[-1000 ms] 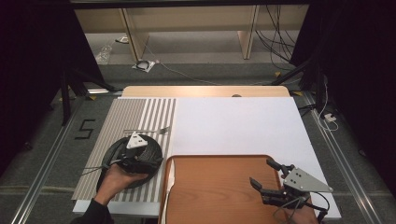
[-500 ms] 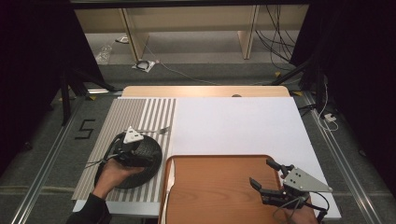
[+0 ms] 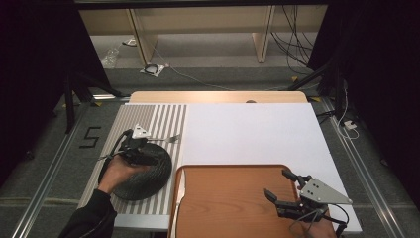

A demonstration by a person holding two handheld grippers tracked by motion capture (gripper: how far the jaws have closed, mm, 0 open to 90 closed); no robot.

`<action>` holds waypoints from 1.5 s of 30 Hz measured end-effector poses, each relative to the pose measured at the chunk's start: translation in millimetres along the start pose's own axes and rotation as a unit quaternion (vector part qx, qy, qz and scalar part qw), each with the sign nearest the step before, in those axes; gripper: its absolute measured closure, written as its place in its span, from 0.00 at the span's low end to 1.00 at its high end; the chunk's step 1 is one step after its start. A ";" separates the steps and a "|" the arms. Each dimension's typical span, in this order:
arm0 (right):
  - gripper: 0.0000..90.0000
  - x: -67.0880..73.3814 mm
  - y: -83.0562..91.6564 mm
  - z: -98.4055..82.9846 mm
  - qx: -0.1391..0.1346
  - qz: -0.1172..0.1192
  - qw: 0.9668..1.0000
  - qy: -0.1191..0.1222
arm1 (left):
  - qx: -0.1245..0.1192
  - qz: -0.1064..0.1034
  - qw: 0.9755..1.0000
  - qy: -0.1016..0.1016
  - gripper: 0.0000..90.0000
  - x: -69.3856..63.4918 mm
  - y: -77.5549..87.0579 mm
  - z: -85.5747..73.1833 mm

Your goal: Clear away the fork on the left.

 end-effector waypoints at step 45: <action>0.22 -1.4 -0.5 -1.6 0.003 0.003 1.000 -0.003 | 0.126 0.011 0.991 -0.050 0.29 48.5 -87.5 28.6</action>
Point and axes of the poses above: each handheld gripper's, and its own axes: y roughly backward along the jaws, z roughly out of its top, x roughly to its left, the point moved 4 cm from there along -y, roughly forward along the jaws, and after that the axes turned 14 degrees about z, right-handed, at the moved point
